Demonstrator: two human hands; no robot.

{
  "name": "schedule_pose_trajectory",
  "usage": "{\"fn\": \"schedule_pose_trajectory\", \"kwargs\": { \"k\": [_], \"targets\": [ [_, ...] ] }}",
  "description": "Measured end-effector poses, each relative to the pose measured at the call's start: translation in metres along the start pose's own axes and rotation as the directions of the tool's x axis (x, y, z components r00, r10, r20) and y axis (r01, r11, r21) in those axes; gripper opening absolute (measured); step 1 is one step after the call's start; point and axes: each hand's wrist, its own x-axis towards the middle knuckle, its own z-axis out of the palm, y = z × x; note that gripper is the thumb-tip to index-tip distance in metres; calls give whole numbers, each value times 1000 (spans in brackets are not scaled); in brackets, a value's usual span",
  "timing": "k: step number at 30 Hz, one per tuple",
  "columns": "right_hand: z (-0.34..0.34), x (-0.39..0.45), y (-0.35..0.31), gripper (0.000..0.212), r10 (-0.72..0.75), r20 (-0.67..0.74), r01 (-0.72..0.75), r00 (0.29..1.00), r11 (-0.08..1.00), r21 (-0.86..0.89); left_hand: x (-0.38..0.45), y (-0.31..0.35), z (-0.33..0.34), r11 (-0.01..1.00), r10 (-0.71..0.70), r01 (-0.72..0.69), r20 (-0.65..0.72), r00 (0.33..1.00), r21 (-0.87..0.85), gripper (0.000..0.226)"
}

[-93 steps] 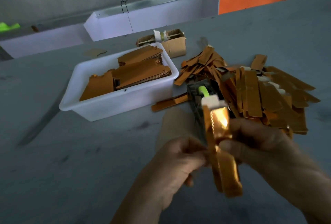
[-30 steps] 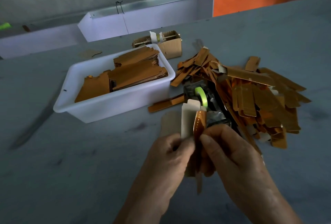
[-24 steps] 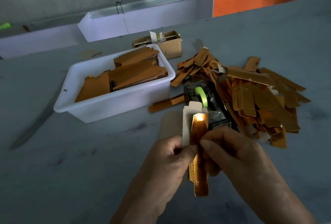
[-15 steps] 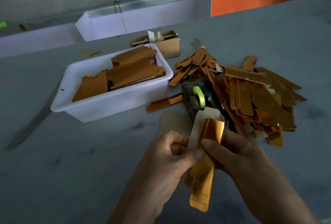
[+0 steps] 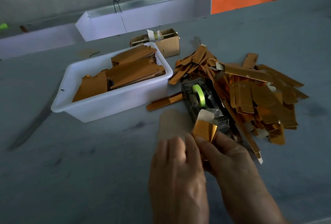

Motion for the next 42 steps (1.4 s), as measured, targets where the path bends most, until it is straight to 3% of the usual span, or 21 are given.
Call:
{"fn": "schedule_pose_trajectory", "kwargs": {
  "k": [4, 6, 7, 8, 9, 10, 11, 12, 13, 15, 17, 19, 21, 28, 33, 36, 38, 40, 42],
  "targets": [
    [2, -2, 8, 26, 2, -33, -9, 999, 980, -197, -12, 6, 0, 998, -55, 43, 293, 954, 49, 41],
    [2, -1, 9, 23, 18, -56, -29, 998, 979, -203, -14, 1, 0, 996, -82, 86, 203, 976, -15, 23],
    [1, 1, 10, 19, 36, -45, -43, 998, 984, -173, -16, -4, 0, 983, -89, 118, 196, 977, -142, 24],
    [1, 2, 10, 18, 53, -26, -55, 998, 991, -121, -18, -10, -1, 930, -137, 194, 196, 971, -311, 26],
    [1, 2, 9, 18, 63, 4, -62, 998, 995, -80, -15, -15, -6, 811, -230, 318, 232, 945, -492, 19],
    [1, 3, 7, 19, 65, 39, -63, 997, 997, -46, -11, -20, -8, 641, -337, 473, 332, 881, -605, 13],
    [2, 3, 6, 21, 66, 74, -65, 995, 998, -25, -7, -24, -10, 460, -364, 610, 490, 792, -645, 9],
    [4, 1, 3, 22, 63, 99, -61, 993, 998, -20, -5, -28, -12, 355, -322, 685, 605, 728, -635, 4],
    [5, 0, 1, 19, 46, 114, -41, 992, 998, -45, -3, -31, -14, 319, -282, 708, 650, 706, -630, 5],
    [1, 1, -4, 18, -86, 60, 98, 995, 962, -255, 3, -31, -14, 293, -296, 680, 613, 733, -672, 11],
    [-15, 9, -12, 28, -336, -41, 264, 941, 805, -532, 10, -27, -13, 250, -348, 650, 560, 752, -717, 14],
    [-31, 22, -25, 16, -491, -102, 286, 865, 650, -704, 17, -23, -13, 123, -377, 659, 579, 723, -742, 19],
    [-44, 36, -32, 12, -479, -105, 211, 872, 559, -802, 26, -17, -12, 41, -368, 651, 594, 715, -758, 17],
    [-44, 56, -29, 31, -250, -47, 87, 967, 499, -862, 45, 1, 1, -32, -364, 642, 607, 707, -766, 15],
    [-37, 56, -35, 11, -177, -27, 81, 984, 578, -812, 48, 5, 7, -23, -315, 666, 638, 703, -746, 12],
    [-39, 62, -34, 14, -186, -5, 112, 982, 608, -786, 47, 6, 10, 2, -326, 675, 637, 698, -738, 13],
    [-38, 63, -31, 16, -230, -32, 141, 973, 698, -702, 46, 7, 11, 20, -337, 666, 622, 707, -746, 13],
    [-35, 60, -27, 8, -197, -105, 121, 975, 860, -496, 45, 8, 11, 21, -344, 658, 613, 712, -753, 12],
    [-37, 55, -24, 8, -189, -152, 113, 970, 906, -407, 44, 7, 13, 8, -349, 651, 608, 713, -759, 12]
  ]
}}
